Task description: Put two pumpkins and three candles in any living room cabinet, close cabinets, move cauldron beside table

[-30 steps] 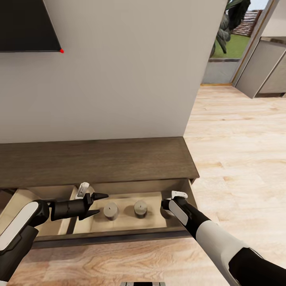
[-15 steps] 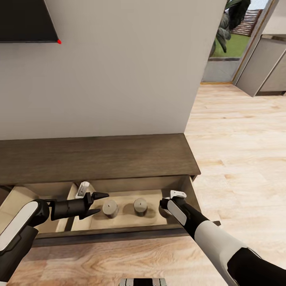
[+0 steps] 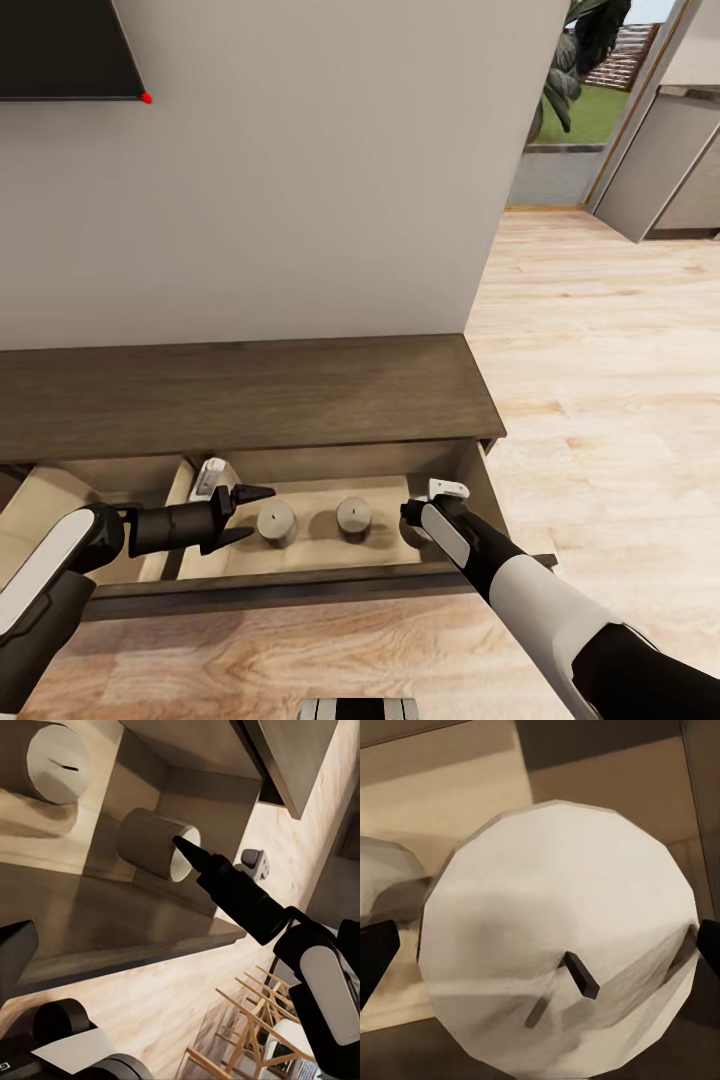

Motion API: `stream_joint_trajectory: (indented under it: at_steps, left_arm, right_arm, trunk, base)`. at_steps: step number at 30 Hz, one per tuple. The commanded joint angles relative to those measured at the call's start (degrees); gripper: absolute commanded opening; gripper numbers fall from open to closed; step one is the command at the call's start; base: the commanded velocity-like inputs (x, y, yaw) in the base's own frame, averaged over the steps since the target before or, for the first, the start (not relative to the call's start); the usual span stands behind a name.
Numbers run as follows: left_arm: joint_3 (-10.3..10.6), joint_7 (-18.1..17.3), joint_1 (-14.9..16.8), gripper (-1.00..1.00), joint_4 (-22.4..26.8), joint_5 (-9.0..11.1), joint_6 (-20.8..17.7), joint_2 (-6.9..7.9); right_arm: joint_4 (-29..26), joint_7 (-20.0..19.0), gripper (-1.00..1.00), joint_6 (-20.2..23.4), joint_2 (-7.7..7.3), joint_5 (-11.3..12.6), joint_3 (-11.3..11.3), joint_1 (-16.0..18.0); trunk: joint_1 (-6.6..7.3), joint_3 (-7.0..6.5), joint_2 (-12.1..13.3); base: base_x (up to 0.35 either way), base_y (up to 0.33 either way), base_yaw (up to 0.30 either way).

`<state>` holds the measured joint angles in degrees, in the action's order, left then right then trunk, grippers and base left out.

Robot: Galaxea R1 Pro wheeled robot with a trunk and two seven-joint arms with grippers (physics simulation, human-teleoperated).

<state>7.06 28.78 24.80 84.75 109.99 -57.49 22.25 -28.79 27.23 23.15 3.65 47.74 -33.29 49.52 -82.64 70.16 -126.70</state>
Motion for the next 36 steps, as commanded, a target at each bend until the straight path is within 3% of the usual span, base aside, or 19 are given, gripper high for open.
stream_joint_trajectory:
  at_steps: [1, 11, 36]
  left_arm:
    - [0.1, 0.6, 0.0, 1.0, 0.1, 0.7, 0.0, 0.05]
    - [0.0, 0.6, -0.2, 1.0, 0.1, 0.9, 0.1, 0.07]
    - [0.1, 0.6, -0.2, 1.0, -0.2, 0.8, 0.2, 0.07]
  right_arm:
    - [-0.1, 0.5, 1.0, 0.1, -0.05, 0.4, -0.4, 0.1]
    - [0.0, 0.5, 1.0, 0.1, -0.05, 0.4, -0.4, 0.1]
    - [-0.1, 0.5, 1.0, 1.0, -0.13, 0.9, -0.3, 0.1]
  trunk:
    - [0.01, 0.04, 0.0]
    - [0.01, 0.04, 0.0]
    - [5.5, -4.45, 10.0]
  base:
    - [0.0, 0.0, 0.0]
    - [0.0, 0.0, 0.0]
    - [0.0, 0.0, 0.0]
